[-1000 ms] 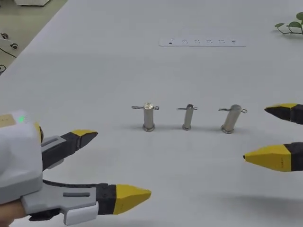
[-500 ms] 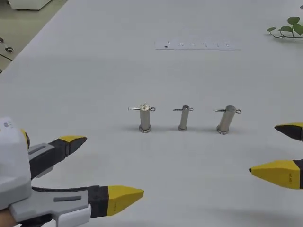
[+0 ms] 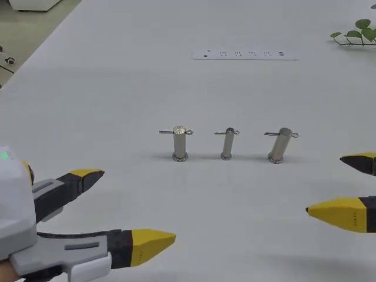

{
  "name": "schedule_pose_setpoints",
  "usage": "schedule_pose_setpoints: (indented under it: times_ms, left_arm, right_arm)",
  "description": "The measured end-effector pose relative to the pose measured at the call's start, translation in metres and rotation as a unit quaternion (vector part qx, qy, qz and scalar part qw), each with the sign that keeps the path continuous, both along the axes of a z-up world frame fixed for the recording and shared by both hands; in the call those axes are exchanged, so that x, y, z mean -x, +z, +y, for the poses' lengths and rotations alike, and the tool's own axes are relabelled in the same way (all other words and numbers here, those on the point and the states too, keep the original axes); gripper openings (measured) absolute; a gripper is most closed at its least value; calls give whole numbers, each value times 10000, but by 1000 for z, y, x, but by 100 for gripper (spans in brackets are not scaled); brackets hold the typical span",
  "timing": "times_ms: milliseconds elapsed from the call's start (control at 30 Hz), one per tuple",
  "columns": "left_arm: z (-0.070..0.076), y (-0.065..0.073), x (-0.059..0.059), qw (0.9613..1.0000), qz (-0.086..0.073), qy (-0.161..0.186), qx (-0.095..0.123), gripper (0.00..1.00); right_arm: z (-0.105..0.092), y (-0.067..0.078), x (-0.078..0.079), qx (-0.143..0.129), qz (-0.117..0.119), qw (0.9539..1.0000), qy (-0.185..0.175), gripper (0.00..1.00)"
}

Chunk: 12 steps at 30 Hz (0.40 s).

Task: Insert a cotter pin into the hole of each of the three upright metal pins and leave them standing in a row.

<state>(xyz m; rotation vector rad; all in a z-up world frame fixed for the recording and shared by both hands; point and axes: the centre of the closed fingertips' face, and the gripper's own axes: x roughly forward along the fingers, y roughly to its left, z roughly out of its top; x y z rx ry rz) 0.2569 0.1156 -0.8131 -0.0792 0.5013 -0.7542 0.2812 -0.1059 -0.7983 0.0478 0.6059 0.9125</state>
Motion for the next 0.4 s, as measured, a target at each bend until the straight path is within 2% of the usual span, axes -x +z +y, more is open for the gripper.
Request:
schedule_pose_setpoints:
  times_ms: [333,400]
  left_arm:
    - [2,1,0,10000,34,30,4,99]
    - [3,0,0,10000,58,39,2,99]
  right_arm:
    - [-4,-5,5,92,53,9999,-74,100]
    - [-6,-8,7,221,72,9997,-55,100]
